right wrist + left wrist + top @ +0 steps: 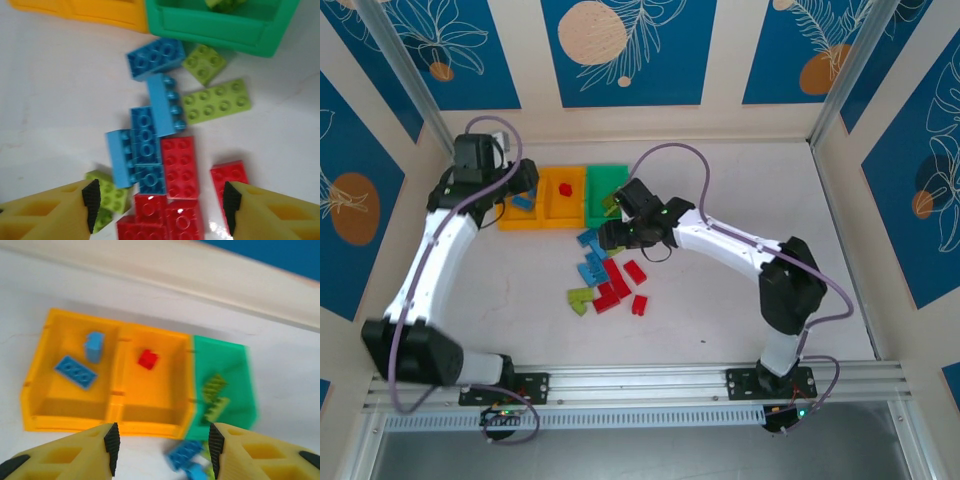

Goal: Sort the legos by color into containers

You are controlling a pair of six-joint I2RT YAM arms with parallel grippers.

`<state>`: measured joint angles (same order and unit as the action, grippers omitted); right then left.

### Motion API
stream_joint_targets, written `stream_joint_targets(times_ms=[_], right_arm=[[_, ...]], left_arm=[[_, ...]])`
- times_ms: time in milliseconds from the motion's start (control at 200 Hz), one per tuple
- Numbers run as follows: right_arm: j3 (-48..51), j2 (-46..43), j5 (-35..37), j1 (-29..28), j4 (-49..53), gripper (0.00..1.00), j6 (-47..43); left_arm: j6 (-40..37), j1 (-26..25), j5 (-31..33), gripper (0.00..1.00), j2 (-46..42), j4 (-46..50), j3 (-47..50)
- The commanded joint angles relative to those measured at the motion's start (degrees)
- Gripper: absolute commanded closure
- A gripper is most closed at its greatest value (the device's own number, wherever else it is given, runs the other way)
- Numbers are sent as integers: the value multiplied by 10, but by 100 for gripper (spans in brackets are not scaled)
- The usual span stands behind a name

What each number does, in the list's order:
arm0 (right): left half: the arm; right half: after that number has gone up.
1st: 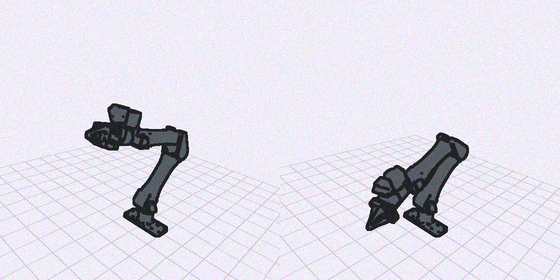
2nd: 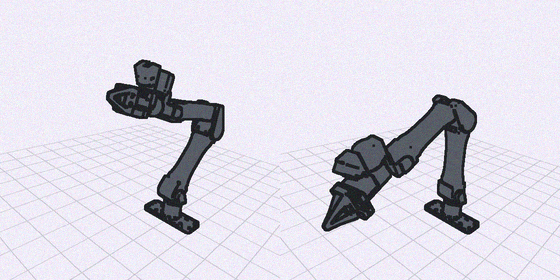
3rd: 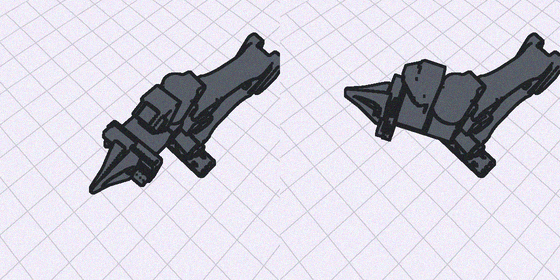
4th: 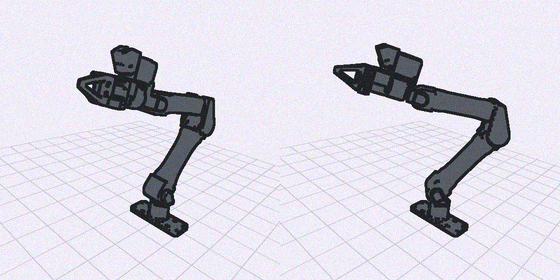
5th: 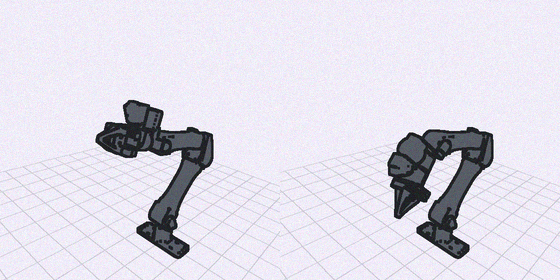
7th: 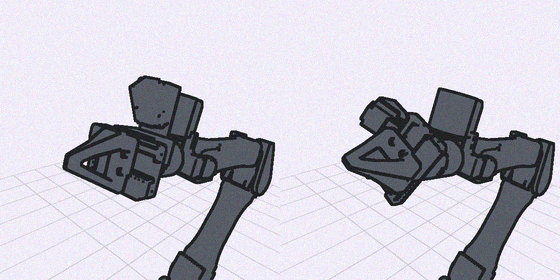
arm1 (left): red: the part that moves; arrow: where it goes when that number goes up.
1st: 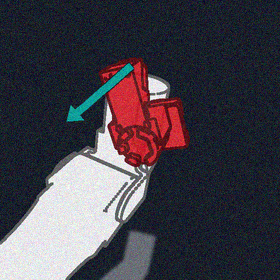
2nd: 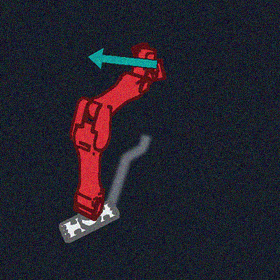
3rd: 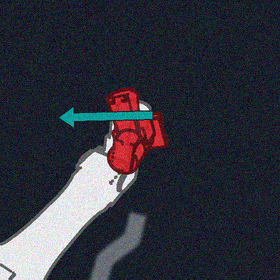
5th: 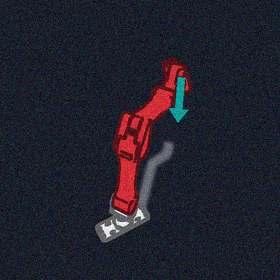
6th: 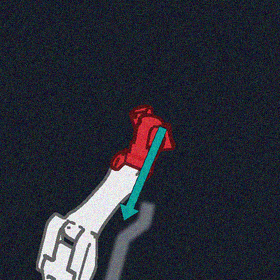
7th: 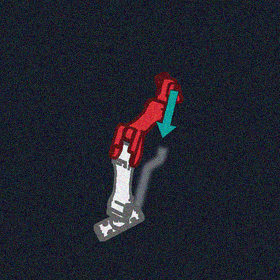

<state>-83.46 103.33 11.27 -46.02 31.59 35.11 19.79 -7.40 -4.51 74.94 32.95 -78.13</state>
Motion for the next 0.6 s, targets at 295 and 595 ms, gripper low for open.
stream_joint_targets(times_ms=[295, 595], right_arm=[[-96, 139, 88, 17, 67, 34, -6], [43, 77, 14, 10, -2, 39, -98]], left_arm=[[-179, -91, -180, 48, -186, 80, 147], [-185, -95, -170, 46, -196, 67, 166]])
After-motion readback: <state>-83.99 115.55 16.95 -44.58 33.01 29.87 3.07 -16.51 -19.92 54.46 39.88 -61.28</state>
